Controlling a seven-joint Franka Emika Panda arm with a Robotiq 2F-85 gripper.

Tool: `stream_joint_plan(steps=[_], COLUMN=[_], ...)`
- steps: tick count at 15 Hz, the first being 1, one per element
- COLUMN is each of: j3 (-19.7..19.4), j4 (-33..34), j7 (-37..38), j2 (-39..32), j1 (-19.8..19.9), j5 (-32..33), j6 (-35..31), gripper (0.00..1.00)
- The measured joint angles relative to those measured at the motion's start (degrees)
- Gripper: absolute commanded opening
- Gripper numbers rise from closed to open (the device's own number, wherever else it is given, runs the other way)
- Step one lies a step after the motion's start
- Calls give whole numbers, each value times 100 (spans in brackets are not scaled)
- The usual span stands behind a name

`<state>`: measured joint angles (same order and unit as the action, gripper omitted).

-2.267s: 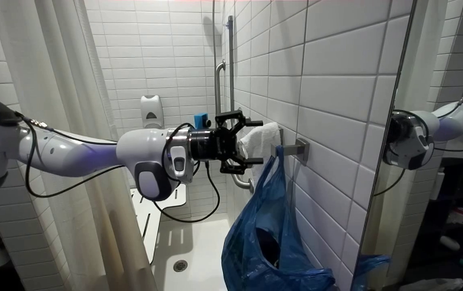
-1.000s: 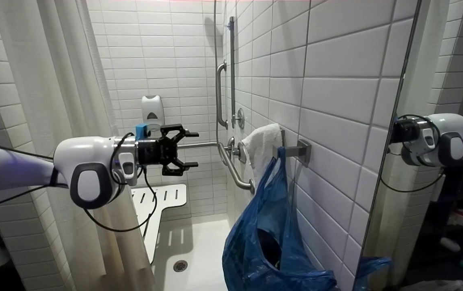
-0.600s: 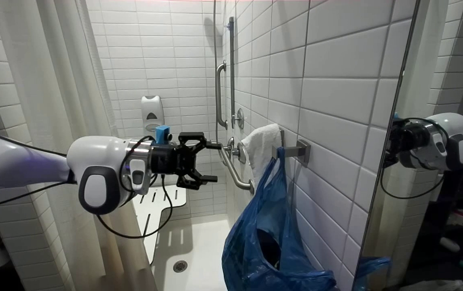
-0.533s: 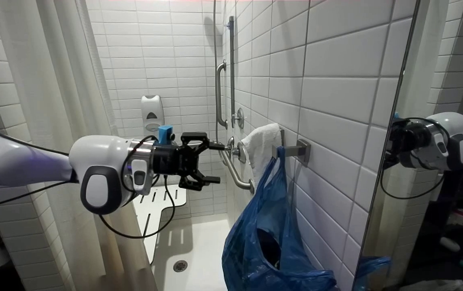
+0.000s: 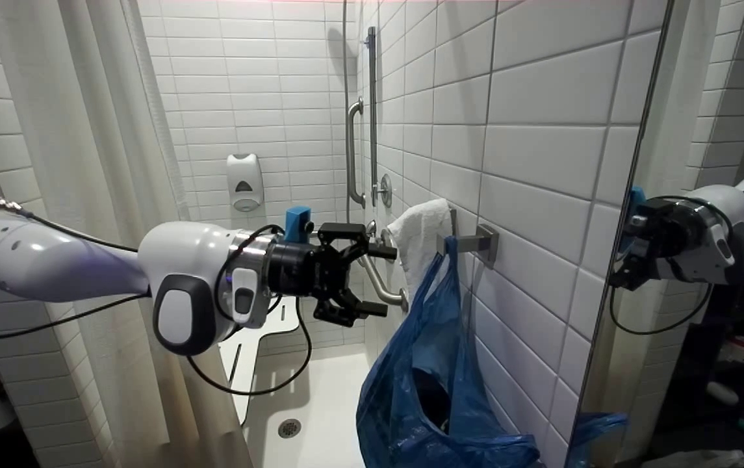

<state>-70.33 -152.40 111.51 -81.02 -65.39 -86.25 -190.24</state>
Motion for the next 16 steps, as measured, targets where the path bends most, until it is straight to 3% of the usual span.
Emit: stream_joint_plan(steps=[11,16], j3=[-286,-512], j4=[158,171], j7=[49,411], j2=[-254,-328], j1=[20,18], j5=[108,694], j6=[374,462], gripper=[100,100])
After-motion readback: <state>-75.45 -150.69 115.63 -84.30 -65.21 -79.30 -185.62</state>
